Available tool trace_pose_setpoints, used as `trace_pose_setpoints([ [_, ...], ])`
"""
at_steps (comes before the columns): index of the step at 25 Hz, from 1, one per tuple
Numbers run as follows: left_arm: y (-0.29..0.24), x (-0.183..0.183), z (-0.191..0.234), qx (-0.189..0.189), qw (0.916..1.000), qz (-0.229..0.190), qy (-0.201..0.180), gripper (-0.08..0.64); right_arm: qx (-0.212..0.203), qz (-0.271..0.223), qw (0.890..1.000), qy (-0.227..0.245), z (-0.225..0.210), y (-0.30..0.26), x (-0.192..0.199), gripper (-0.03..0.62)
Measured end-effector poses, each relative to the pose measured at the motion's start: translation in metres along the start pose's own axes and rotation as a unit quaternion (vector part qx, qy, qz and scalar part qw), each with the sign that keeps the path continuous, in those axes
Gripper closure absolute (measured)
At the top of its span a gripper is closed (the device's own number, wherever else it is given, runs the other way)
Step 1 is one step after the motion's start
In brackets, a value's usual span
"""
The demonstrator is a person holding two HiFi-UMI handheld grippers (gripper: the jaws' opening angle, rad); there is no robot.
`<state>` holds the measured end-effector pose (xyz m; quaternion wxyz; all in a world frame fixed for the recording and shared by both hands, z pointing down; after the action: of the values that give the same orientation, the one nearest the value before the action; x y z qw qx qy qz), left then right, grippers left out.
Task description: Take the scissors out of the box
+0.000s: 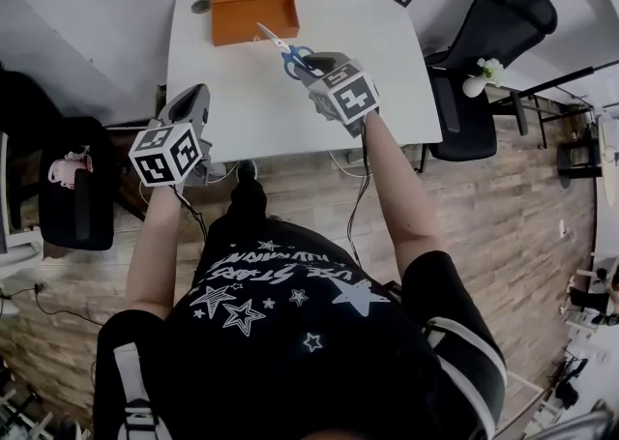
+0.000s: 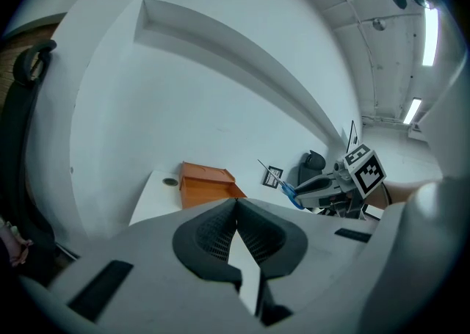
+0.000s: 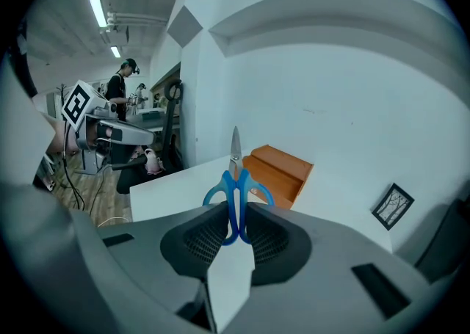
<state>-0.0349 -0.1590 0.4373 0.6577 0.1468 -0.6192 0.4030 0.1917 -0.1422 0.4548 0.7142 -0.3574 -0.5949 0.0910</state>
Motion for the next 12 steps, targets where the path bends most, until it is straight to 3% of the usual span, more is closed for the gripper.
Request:
trace_pose_setpoints([
  [12, 0.037, 0.026, -0.047, 0.009, 0.9999, 0.003, 0.000, 0.541, 0.010, -0.006, 0.999, -0.032, 0.027, 0.050, 0.057, 0.494],
])
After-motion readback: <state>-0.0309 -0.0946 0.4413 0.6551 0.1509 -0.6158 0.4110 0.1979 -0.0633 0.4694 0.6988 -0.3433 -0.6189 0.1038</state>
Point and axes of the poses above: the fingertips, and each gripper's own axes: y backward along the fingers, z to its left, x out of its underside, the point moved 4 cm from there along y, backward along the fingers, and after that the axes turned 6 degrees about -y, right-handed, at the moved point
